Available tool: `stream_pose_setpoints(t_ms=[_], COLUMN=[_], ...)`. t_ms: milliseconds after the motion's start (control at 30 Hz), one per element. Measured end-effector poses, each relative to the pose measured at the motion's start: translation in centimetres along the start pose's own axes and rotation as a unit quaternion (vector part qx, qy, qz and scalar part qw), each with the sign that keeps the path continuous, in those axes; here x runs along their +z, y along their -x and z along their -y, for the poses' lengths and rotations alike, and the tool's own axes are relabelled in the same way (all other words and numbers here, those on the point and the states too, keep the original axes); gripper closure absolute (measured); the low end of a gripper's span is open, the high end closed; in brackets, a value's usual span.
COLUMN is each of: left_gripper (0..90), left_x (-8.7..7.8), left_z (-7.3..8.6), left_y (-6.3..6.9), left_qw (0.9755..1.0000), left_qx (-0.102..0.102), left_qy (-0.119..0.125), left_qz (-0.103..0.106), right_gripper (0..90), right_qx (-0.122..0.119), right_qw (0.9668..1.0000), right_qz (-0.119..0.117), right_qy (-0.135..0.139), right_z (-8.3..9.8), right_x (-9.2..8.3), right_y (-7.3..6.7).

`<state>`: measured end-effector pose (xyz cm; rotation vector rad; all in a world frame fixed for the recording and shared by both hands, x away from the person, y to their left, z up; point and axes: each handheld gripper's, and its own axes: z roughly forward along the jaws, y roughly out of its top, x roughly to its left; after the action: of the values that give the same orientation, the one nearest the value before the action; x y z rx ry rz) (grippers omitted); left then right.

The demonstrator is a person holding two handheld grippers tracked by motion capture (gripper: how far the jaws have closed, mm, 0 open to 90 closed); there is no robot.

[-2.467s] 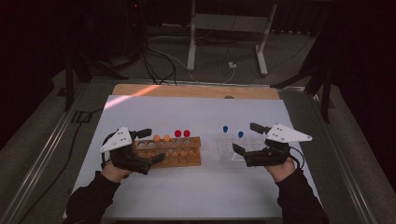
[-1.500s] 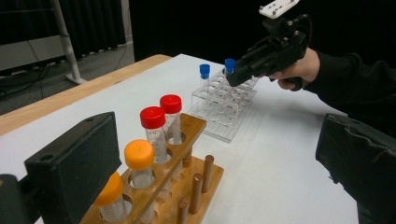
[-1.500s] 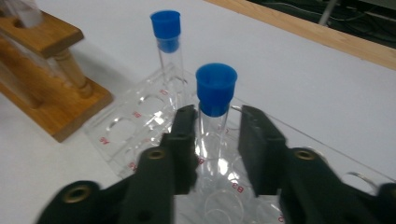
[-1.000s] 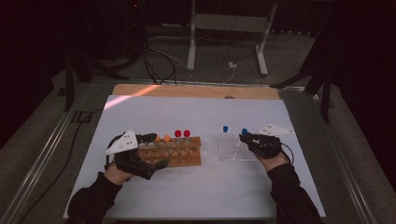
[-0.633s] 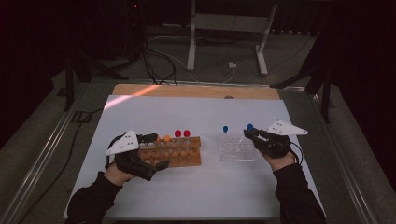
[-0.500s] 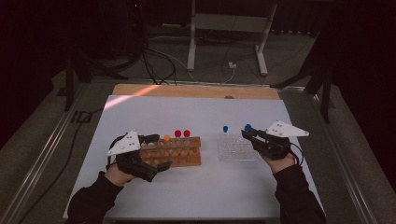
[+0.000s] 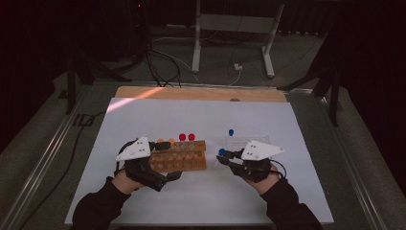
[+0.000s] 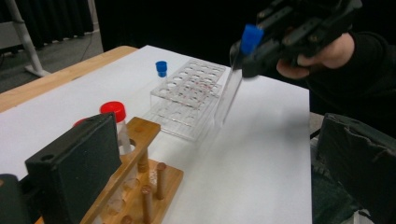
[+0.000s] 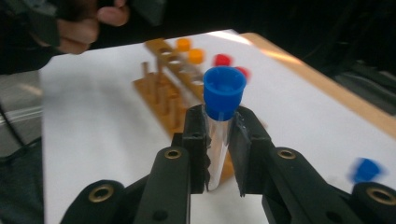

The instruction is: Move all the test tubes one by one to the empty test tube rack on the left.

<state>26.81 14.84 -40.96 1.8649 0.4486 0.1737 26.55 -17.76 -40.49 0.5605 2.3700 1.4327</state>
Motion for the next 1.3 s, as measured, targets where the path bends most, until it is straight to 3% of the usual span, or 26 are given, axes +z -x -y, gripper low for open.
stream_pose_setpoints(t_ms=[333, 600, 833, 1300], left_gripper=[2.2, 7.9, 22.4, 52.3], left_x=[0.9, 1.6, 2.1, 2.9], left_z=[-0.4, -0.4, -0.1, 0.2], left_y=[1.1, 1.8, 2.1, 2.9], left_qw=[0.9998, 0.9988, 0.9980, 0.9970], left_qx=[0.004, 0.010, 0.020, 0.041], left_qy=[0.003, 0.003, 0.003, -0.001], left_qz=[0.021, 0.047, 0.061, 0.065], right_gripper=[77.3, 77.3, 77.3, 77.3], right_qx=[-0.011, -0.017, -0.018, -0.014], right_qw=[0.9984, 0.9968, 0.9956, 0.9944], right_qz=[-0.052, -0.073, -0.086, -0.097], right_qy=[-0.020, -0.025, -0.033, -0.040], right_z=[0.3, 0.4, 0.6, 0.7], right_x=[2.0, 2.7, 3.2, 3.7], right_y=[-2.4, -3.4, -3.9, -4.3])
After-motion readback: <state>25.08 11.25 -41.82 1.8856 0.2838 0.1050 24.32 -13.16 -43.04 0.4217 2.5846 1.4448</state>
